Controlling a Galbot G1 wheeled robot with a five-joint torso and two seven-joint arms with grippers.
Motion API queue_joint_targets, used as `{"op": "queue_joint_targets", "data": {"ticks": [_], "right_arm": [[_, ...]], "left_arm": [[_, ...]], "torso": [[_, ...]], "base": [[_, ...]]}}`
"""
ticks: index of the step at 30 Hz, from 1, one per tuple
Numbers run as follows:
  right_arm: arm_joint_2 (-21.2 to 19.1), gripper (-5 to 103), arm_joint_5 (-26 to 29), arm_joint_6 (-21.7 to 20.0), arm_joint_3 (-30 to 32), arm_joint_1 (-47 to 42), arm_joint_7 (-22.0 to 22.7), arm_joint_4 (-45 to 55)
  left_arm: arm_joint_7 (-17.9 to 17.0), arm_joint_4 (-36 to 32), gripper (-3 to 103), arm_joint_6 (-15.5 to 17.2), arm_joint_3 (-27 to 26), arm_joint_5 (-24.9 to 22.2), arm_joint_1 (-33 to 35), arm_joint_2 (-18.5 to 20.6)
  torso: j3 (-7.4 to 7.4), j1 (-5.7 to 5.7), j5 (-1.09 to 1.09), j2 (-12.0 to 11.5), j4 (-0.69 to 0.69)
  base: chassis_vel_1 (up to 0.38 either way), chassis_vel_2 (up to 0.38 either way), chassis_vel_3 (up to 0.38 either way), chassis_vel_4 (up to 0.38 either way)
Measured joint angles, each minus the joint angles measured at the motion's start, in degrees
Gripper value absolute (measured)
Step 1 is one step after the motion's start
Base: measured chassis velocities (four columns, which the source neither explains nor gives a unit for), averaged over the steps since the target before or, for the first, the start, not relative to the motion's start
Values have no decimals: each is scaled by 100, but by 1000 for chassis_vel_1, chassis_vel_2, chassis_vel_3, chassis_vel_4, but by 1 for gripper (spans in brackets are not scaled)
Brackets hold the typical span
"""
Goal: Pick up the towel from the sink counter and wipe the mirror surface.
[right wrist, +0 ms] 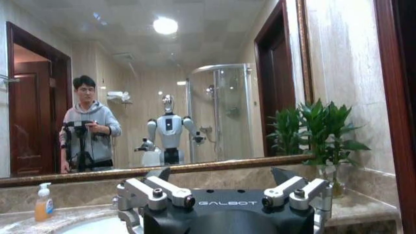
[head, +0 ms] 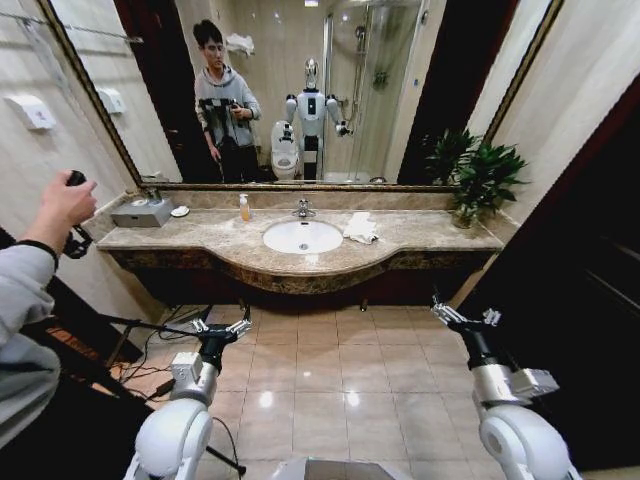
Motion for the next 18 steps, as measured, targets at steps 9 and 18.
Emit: {"op": "queue_joint_targets", "data": {"ticks": [9, 18], "right_arm": [[-1, 100, 2, 6, 12, -33, -5, 41], [15, 100, 3, 23, 35, -72, -9, 90]], "left_arm": [[0, 0, 100, 0, 0, 0, 0, 0], [0, 0, 100, 0, 0, 0, 0, 0]], "torso": [[0, 0, 0, 0, 0], [0, 0, 0, 0, 0]], "base": [[0, 0, 0, 0], [0, 0, 0, 0]]}}
